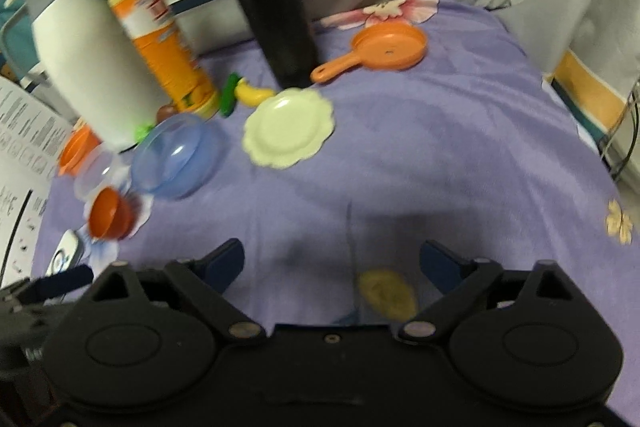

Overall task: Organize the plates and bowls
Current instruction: 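Move both grippers toward the pale yellow flower-shaped plate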

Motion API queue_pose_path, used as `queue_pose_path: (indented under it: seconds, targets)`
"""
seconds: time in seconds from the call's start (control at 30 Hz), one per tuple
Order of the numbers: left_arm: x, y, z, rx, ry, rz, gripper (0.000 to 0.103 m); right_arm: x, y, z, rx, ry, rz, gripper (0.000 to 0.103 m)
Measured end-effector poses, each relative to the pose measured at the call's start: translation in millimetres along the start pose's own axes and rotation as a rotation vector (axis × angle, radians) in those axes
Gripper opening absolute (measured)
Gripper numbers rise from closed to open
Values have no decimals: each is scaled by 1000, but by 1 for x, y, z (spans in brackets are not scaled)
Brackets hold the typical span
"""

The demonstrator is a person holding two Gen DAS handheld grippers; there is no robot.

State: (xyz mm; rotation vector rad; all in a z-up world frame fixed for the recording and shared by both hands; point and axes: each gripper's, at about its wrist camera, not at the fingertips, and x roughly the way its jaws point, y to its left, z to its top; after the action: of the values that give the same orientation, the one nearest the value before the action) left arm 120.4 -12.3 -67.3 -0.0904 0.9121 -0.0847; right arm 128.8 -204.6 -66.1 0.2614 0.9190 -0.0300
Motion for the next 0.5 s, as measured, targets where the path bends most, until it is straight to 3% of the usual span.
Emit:
queue_pose_path:
  seconds: [0.3,0.5]
  targets:
    - [38,-19,13,-32,-13,-46,97,48,-19,47,5,-28,20,61]
    - [55,-29,18,-30,-18,-83,90,84,-20,68,-13,-30,71,50]
